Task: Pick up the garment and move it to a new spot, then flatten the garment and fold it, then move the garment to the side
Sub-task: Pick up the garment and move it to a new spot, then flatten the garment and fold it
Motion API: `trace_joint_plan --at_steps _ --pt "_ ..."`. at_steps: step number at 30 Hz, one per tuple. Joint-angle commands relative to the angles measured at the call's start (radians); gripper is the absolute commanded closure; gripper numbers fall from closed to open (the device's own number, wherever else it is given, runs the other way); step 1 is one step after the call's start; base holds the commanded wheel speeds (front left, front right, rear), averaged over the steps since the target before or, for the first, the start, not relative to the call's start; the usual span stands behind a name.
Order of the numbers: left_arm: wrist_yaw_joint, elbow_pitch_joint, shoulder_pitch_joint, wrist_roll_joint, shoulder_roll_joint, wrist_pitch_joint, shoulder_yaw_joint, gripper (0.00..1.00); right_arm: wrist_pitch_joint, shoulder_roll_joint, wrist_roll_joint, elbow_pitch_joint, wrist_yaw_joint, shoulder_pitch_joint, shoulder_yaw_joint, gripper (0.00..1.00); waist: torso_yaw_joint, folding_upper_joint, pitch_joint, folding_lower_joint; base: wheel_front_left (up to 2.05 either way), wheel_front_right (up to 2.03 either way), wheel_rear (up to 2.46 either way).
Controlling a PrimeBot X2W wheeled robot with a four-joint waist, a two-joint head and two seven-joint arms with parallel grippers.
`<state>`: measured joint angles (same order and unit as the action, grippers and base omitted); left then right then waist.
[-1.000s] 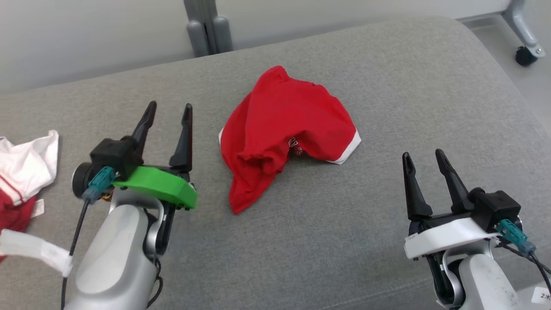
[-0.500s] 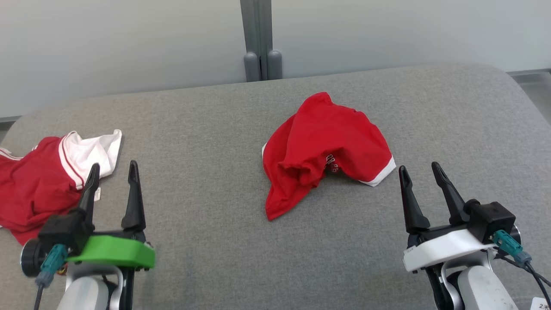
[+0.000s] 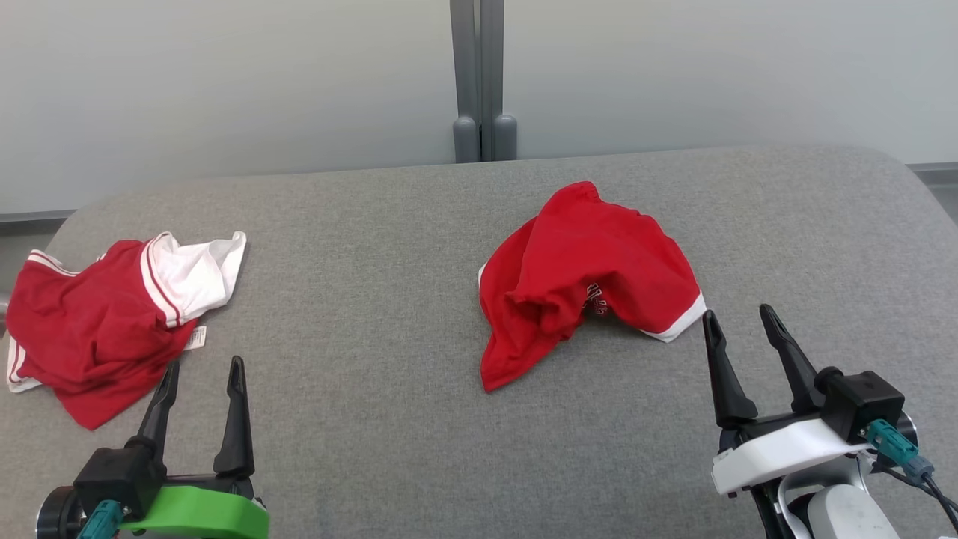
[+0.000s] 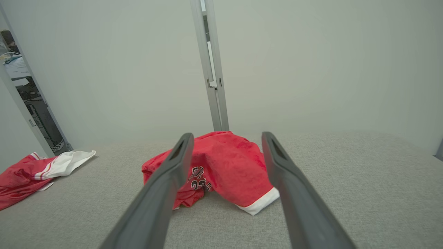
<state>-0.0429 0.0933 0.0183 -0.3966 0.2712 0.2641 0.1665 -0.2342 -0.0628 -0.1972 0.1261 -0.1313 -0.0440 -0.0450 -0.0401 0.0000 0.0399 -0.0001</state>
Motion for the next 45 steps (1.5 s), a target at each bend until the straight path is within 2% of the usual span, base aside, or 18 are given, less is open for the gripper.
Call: trace_joint_plan --at_steps 1,23,45 --pt "-0.001 -0.003 0.015 0.01 0.006 0.0 0.003 0.0 0.004 -0.005 0.005 -0.007 0.001 0.015 0.004 0.0 -0.004 0.0 0.003 0.0001 0.0 0.0 0.0" --pt "-0.018 -0.013 0.03 0.006 0.005 0.001 0.005 0.0 0.029 0.003 0.008 -0.04 0.001 0.08 0.041 0.0 -0.037 0.0 0.018 0.0001 0.0 0.0 0.0" --pt "0.014 0.011 0.038 0.024 0.006 0.002 0.001 0.0 0.047 0.007 0.02 -0.044 0.001 0.085 0.048 0.0 -0.056 0.0 0.028 0.0001 0.0 0.0 0.0"
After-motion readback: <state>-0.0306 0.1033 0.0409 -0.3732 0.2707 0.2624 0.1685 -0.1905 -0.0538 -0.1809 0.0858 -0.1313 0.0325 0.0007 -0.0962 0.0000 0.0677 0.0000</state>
